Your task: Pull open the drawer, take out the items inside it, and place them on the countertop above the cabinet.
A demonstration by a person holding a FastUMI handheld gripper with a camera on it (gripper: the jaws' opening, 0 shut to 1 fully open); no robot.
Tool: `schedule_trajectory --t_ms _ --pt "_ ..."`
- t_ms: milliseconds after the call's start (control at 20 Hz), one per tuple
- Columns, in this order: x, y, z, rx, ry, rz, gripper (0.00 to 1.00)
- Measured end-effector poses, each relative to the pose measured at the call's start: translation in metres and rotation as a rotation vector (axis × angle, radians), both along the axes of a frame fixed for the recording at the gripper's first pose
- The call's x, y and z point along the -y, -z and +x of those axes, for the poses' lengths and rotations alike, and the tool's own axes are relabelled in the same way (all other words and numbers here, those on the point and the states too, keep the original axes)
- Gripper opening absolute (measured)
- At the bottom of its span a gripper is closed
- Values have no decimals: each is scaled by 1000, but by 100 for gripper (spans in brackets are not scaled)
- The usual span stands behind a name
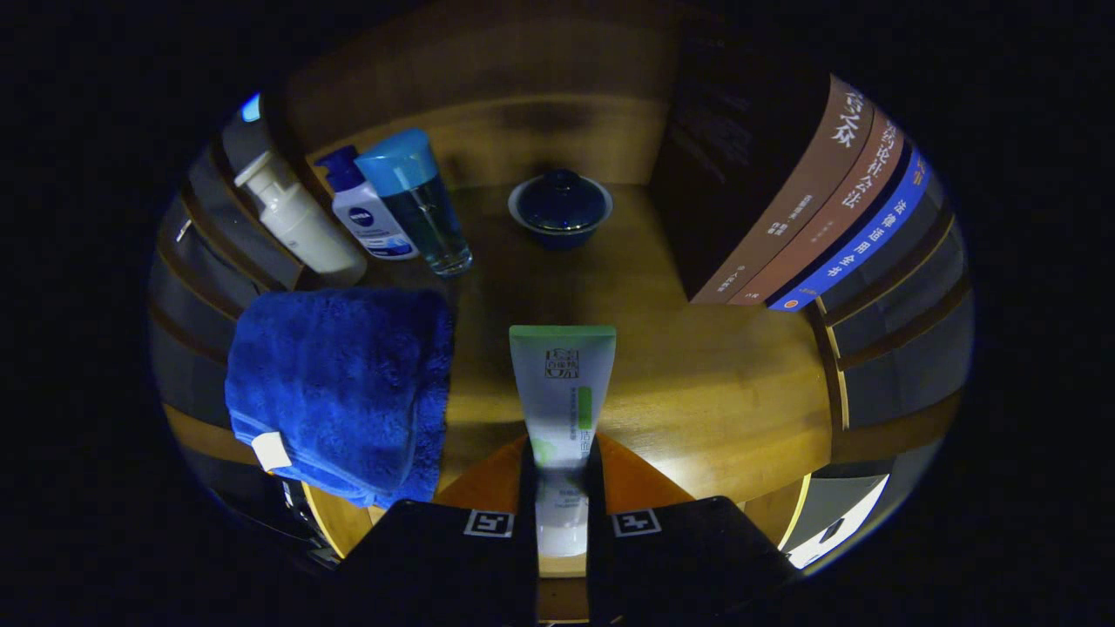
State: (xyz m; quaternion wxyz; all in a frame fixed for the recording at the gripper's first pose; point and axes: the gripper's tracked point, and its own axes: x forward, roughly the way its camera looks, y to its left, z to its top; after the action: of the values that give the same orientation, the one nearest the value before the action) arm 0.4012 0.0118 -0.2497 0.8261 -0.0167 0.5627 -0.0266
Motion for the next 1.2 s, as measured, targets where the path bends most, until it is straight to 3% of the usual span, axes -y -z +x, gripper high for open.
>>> schedule_trajectory --t_ms 200,450,650,1200 --pt "7 9 4 -14 20 -23 34" --pt "13 -5 3 28 -7 -69 71" --pt "0 -15 -4 84 3 0 100" --pt "21 -72 -43 416 -25 -31 100"
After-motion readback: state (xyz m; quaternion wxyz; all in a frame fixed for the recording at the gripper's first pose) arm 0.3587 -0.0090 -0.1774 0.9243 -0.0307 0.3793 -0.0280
